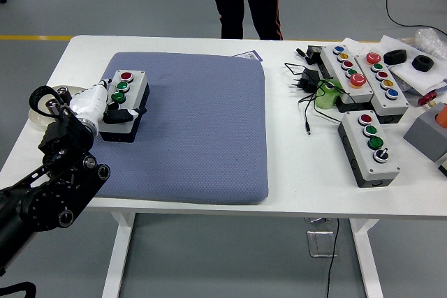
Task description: Pick up the button,place it on the desk,press the button,press the button
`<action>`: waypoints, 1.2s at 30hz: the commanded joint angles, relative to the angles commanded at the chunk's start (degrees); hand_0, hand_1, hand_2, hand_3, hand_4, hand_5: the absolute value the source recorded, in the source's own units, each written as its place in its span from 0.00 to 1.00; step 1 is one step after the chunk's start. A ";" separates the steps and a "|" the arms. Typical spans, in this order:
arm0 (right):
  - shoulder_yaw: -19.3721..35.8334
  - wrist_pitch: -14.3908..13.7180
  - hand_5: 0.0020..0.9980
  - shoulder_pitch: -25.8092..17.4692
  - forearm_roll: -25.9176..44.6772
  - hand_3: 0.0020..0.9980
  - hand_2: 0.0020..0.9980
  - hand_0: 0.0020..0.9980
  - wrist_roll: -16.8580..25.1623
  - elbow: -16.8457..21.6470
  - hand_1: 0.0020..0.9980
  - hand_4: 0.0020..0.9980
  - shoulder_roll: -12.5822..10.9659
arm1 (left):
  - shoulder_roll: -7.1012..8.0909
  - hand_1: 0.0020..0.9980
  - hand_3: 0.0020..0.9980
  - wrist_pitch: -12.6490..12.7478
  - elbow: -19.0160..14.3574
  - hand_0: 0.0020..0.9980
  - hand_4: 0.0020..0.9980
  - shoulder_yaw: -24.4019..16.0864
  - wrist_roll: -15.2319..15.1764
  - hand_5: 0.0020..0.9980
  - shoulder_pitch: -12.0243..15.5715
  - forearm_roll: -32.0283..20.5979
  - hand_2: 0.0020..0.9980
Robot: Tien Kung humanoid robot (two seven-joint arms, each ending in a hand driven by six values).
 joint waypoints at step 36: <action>-0.08 0.04 0.14 -0.03 -0.24 0.58 0.72 0.75 0.03 0.00 0.71 0.18 -0.03 | -1.63 0.49 0.55 -1.31 8.48 0.30 0.92 1.64 2.84 0.44 -4.32 7.00 0.55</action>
